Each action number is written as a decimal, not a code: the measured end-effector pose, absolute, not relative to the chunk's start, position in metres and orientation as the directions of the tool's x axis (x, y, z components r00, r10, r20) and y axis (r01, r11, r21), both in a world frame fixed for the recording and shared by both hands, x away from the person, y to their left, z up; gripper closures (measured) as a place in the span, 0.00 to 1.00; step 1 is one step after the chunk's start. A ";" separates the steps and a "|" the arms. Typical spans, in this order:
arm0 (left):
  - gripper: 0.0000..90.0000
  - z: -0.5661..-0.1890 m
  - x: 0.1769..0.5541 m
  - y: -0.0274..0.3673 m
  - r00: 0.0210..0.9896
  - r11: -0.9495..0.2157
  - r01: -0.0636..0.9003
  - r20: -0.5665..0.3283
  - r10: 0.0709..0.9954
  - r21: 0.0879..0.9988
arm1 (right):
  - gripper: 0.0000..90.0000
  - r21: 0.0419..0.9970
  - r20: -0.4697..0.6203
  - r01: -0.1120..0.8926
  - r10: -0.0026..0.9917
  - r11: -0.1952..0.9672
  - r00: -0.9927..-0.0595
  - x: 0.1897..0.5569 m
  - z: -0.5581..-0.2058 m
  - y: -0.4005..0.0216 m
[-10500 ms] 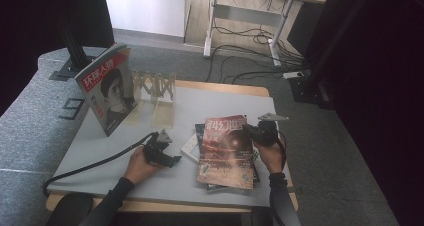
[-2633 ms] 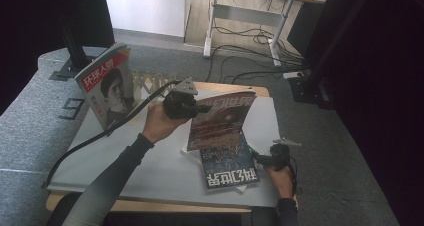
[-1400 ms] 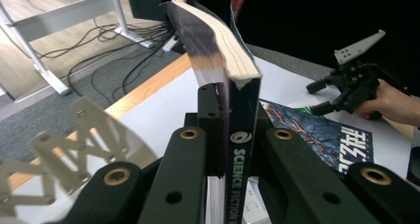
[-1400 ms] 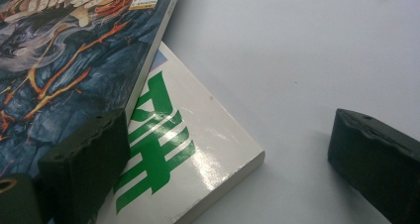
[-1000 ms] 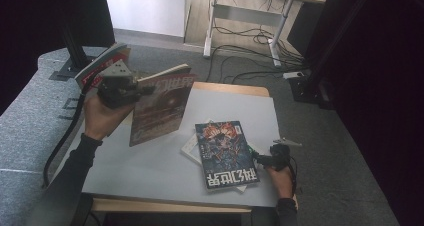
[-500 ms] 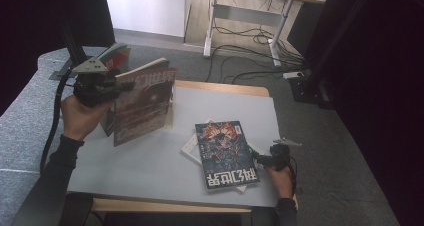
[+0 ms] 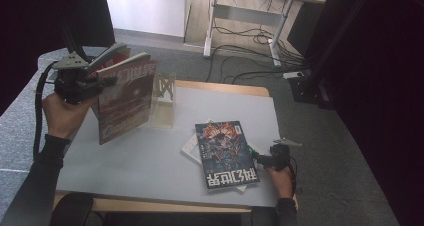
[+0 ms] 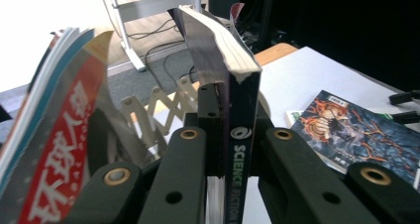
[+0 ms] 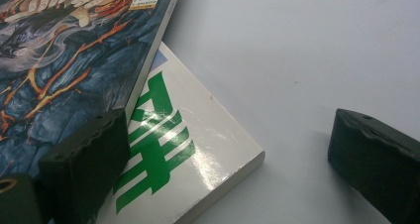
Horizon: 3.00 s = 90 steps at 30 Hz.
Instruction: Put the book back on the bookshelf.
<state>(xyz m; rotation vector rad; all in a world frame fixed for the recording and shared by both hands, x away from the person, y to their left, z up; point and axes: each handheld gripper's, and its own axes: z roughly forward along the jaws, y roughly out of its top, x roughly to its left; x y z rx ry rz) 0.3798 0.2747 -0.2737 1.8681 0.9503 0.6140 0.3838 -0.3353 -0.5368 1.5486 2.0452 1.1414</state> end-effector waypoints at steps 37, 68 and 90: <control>0.94 -0.316 0.449 0.252 0.484 -0.203 0.327 0.020 0.875 0.923 | 0.03 0.757 0.199 0.648 0.914 0.085 -0.353 0.384 -0.537 -0.335; 0.87 -0.341 0.428 0.267 0.500 -0.315 0.403 0.081 0.862 0.859 | 0.03 0.756 0.199 0.649 0.914 0.086 -0.353 0.384 -0.537 -0.335; 0.94 -0.345 0.455 0.255 0.499 -0.246 0.486 -0.035 0.866 0.839 | 0.03 0.756 0.198 0.648 0.914 0.087 -0.354 0.384 -0.537 -0.336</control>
